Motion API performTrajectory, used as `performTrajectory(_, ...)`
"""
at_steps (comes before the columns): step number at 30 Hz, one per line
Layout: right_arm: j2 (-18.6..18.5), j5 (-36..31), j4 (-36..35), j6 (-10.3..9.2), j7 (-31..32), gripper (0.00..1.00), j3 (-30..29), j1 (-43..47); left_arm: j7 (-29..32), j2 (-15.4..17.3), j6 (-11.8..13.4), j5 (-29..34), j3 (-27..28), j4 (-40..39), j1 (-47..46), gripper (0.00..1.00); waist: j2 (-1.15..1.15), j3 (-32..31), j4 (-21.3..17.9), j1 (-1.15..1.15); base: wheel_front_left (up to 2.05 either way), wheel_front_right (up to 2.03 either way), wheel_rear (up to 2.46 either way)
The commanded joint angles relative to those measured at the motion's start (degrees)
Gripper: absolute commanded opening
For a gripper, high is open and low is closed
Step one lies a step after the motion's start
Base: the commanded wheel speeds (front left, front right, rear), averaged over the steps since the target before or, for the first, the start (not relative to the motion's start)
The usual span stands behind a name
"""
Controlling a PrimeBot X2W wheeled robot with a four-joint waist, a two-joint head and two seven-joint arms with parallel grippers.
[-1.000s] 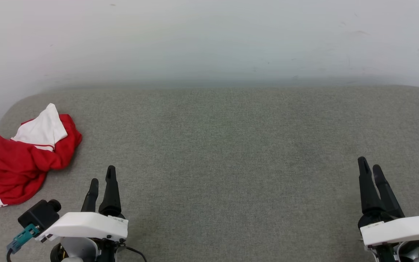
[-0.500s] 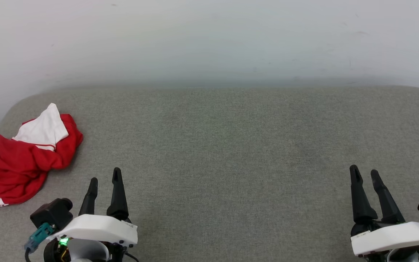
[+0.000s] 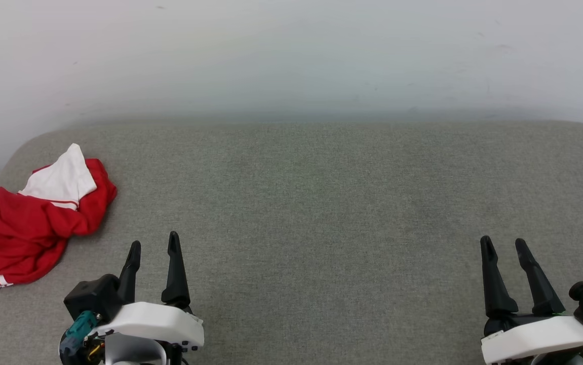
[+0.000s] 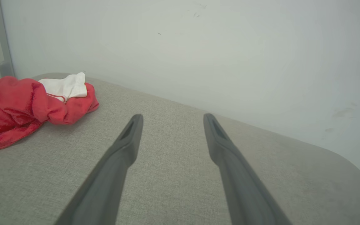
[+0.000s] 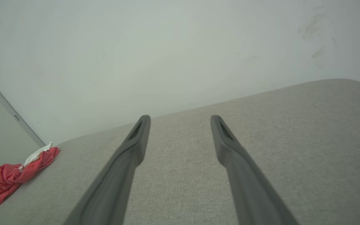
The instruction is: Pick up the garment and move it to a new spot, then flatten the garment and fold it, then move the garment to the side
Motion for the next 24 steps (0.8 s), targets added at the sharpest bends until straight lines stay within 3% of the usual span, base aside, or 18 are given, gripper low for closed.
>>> performTrajectory(1, -0.1, -1.7, -0.9, 0.00, -0.6, 1.00, 0.2, -0.1, -0.7, 0.5, 0.5, 1.7, -0.4, -0.8, 0.3, 1.00, 0.00, 0.0, 0.0, 0.00, 0.00, 0.00, 0.00)
performTrajectory(16, -0.1, -8.1, -2.9, 0.00, -2.6, 1.00, 0.0, 1.0, -2.6, 1.0, 1.9, 9.2, -2.5, -1.8, 1.0, 1.00, 0.00, 0.2, 0.1, 0.00, 0.00, 0.00, 0.00)
performTrajectory(24, -0.1, -10.2, -3.9, -0.01, -3.6, 1.00, -0.3, 1.4, -3.6, 0.4, 1.4, 12.0, -2.4, -2.6, 1.7, 1.00, 0.00, 0.3, 0.2, 0.00, 0.00, 0.00, 0.00)
